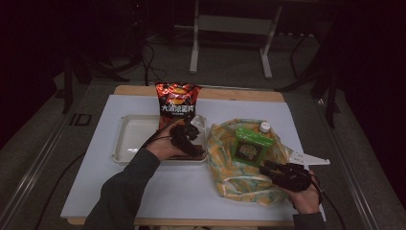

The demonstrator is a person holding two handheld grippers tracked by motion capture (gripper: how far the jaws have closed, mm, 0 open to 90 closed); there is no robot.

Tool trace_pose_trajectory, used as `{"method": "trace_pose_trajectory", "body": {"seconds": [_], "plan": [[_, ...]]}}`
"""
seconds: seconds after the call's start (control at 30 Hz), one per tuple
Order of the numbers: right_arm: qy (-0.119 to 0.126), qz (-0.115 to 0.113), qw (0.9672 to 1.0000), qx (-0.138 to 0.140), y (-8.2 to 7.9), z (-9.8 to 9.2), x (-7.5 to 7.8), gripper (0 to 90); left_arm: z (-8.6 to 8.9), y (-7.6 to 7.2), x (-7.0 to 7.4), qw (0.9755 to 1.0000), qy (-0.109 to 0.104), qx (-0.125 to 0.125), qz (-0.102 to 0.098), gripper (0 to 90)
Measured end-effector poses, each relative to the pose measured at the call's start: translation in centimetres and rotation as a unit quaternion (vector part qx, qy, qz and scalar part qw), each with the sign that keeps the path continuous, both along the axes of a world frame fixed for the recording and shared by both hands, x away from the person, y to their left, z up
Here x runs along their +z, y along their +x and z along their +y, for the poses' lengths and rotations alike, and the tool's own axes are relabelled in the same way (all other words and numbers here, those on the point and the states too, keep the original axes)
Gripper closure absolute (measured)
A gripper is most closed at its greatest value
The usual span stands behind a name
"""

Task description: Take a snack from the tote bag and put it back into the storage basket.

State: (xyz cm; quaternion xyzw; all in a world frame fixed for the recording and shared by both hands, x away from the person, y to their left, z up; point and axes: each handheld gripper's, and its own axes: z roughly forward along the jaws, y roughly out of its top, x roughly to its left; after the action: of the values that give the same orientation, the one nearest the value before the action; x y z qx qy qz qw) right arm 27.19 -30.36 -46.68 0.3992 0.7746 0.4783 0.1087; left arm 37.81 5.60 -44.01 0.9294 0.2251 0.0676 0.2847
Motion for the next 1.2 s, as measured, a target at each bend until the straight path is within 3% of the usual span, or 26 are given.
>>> {"method": "trace_pose_trajectory", "body": {"seconds": [0.13, 0.2, 0.27, 0.57, 0.73, 0.93, 1.2], "plan": [[-0.001, -0.001, 1.0000, -0.003, 0.0, -0.1, 0.0, 61.0, 0.3, -0.9, 0.9, 0.9994, -0.024, 0.018, -0.019, 34.0], [-0.001, -0.005, 1.0000, -0.005, 0.0, -0.1, 0.1, 61.0, 0.5, -1.5, 1.2, 0.9980, -0.053, 0.025, -0.023, 34.5], [-0.001, -0.007, 1.0000, -0.005, -0.1, -0.1, 0.2, 61.2, 0.8, -1.9, 1.3, 0.9965, -0.068, 0.036, -0.034, 34.7], [-0.003, -0.014, 0.9998, -0.011, -0.1, 0.0, 0.2, 61.9, 1.2, -3.9, 1.3, 0.9895, -0.088, 0.081, -0.081, 35.1], [-0.002, -0.023, 0.9996, -0.014, -0.1, 0.1, 0.5, 62.1, 1.3, -5.4, 0.6, 0.9876, -0.105, 0.082, -0.083, 35.1], [-0.011, -0.025, 0.9995, -0.015, -0.1, 0.3, 0.5, 62.0, 1.8, -6.0, -0.3, 0.9848, -0.125, 0.098, -0.071, 35.2], [-0.010, -0.027, 0.9993, -0.026, 0.0, 0.1, 0.5, 62.2, 2.1, -7.0, -1.4, 0.9832, -0.135, 0.101, -0.071, 35.2]]}}
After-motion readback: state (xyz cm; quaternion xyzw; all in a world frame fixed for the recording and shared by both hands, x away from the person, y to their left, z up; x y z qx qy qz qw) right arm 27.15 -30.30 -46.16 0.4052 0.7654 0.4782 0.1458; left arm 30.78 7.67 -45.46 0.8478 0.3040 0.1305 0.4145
